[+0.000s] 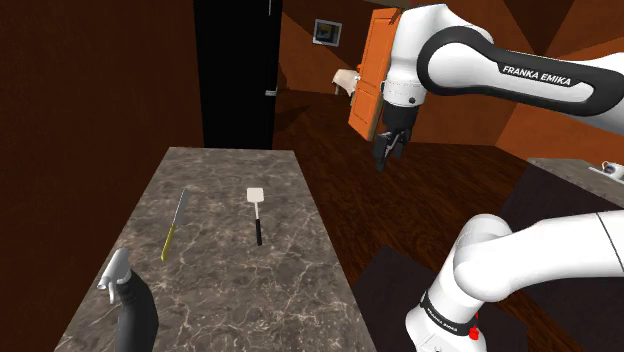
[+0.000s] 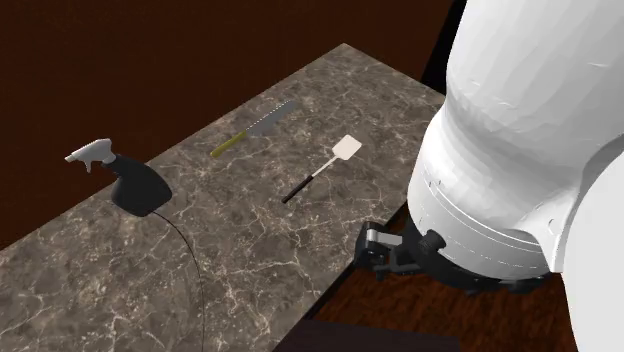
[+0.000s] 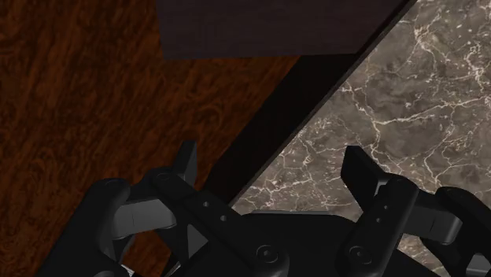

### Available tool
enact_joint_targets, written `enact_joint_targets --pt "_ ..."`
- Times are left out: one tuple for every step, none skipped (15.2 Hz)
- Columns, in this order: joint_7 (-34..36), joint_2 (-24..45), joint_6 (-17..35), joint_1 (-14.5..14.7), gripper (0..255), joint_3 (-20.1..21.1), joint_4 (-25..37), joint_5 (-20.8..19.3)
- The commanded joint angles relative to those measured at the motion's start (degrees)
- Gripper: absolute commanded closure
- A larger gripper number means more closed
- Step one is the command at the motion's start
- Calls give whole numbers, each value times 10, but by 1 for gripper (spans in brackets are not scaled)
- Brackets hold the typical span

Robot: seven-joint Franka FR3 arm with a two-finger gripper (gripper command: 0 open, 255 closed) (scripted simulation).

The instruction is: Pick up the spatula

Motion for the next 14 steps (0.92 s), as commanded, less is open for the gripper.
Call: enact_joint_targets --pt "0 0 0 0 0 0 0 0" --pt "16 13 16 -1 0 7 -4 8" --pt "31 27 31 -3 0 13 -6 15" --pt "47 41 47 -4 0 20 -9 22" --pt "62 57 63 -6 0 26 -10 28" --pt "76 72 78 -7 0 33 -10 34" --pt "91 89 94 -9 0 39 -10 40" --pt "106 106 109 -10 0 45 -8 45" --pt "120 124 125 -12 0 52 -6 50" --pt "134 142 140 -14 0 58 -3 54" --pt "148 161 155 -16 0 63 1 58" --pt "162 180 169 -17 0 69 5 62" --pt "176 200 184 -19 0 74 11 64" --pt "190 220 198 -21 0 80 17 67"
